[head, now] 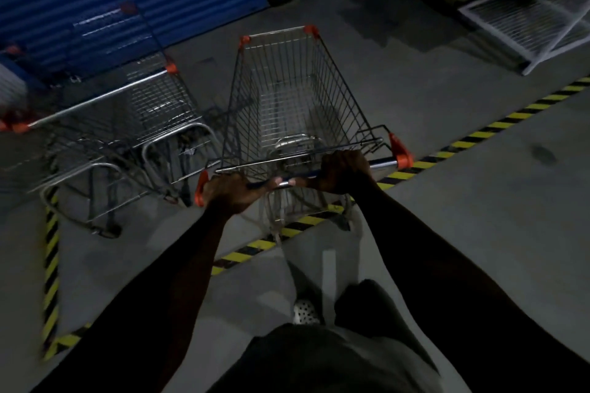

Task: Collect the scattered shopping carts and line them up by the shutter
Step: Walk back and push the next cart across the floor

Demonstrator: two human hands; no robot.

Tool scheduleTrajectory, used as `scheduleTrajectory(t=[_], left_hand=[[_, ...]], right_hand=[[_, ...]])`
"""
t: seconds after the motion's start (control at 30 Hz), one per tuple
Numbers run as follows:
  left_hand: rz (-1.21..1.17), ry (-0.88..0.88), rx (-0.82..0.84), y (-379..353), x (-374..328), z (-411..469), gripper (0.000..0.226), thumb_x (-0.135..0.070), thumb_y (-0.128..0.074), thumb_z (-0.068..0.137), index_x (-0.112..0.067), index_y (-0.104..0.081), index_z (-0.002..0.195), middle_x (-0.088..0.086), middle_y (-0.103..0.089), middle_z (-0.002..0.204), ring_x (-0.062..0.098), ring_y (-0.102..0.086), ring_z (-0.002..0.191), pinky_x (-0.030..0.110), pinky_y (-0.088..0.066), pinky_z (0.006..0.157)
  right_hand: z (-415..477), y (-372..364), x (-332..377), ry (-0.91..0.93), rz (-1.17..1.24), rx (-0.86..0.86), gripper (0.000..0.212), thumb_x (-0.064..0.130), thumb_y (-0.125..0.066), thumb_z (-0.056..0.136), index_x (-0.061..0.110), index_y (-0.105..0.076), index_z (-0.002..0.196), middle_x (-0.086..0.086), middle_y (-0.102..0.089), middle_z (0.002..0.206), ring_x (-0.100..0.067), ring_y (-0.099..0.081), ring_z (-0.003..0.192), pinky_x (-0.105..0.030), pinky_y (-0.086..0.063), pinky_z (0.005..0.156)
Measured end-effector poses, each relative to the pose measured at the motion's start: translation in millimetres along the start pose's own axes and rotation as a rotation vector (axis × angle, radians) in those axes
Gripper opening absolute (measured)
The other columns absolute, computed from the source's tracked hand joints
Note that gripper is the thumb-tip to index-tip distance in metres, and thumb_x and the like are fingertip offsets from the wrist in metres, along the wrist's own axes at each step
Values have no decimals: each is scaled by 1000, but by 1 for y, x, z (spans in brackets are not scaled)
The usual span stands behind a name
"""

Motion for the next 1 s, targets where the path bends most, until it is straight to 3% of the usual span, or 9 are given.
scheduleTrajectory(t=[0.1,0.2,0.3,0.43,0.53,0.63,0.73,0.87,1.0], left_hand=[[61,-8,-37,11,5,44,113,-107,-11,64,-21,-80,91,7,-77,102,26,-70,106,38,-46,98],[96,32,-26,24,7,91,115,-109,-4,60,-31,-81,95,3,-77,108,24,-67,112,43,-39,106],[65,22,-68,43,-3,128,97,-103,-16,71,-35,-81,90,-1,-76,111,23,-65,118,40,-37,109],[-33,2,-269,63,-17,175,93,-101,-16,71,-33,-79,71,-3,-78,88,21,-72,99,30,-47,83],[-24,115,-312,61,-18,216,90,-100,-25,76,-32,-83,88,-3,-79,96,22,-71,106,36,-48,100],[9,174,-520,55,-24,251,74,-83,-41,88,-21,-82,81,5,-78,89,33,-69,106,46,-34,111],[-142,297,-537,44,-32,275,73,-76,-35,97,-17,-78,95,12,-73,110,40,-61,117,54,-38,110],[-123,449,-656,39,-59,301,58,-51,-33,107,-4,-63,124,29,-60,130,46,-52,129,62,-30,117],[-176,545,-762,36,-66,327,64,-51,-26,109,-2,-54,138,27,-50,147,45,-42,142,67,-27,117]], right_hand=[[44,13,-4,25,8,6,119,105,-18,63,13,-67,119,-17,-68,127,-35,-62,120,-47,-42,104],[91,29,-10,54,23,-21,115,105,-25,67,14,-70,119,-15,-68,130,-34,-62,122,-46,-44,105],[140,44,-22,74,87,-26,114,108,-27,65,19,-70,121,-16,-66,134,-35,-61,125,-46,-47,106],[200,64,-40,118,77,-9,119,107,-24,67,13,-70,125,-15,-63,140,-35,-54,133,-51,-37,112],[244,76,-51,180,54,-6,114,103,-25,73,13,-67,129,-14,-62,140,-34,-55,132,-46,-40,109],[283,87,-61,217,106,5,113,102,-29,75,17,-57,143,-13,-55,150,-36,-49,139,-47,-38,112],[320,94,-66,251,92,-3,116,105,-23,71,17,-64,135,-12,-61,142,-36,-55,133,-47,-42,108],[362,99,-67,310,46,-36,115,105,-18,70,12,-73,111,-12,-72,119,-33,-65,114,-43,-47,95],[393,102,-69,346,28,-131,112,104,-15,71,15,-75,103,-10,-75,108,-30,-69,105,-39,-48,87]])
Point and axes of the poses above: each hand's wrist, its own z-axis towards the middle knuckle, its own y-axis out of the back of the hand, x = y × z, the point moved 4 cm from there along z, towards the middle knuckle
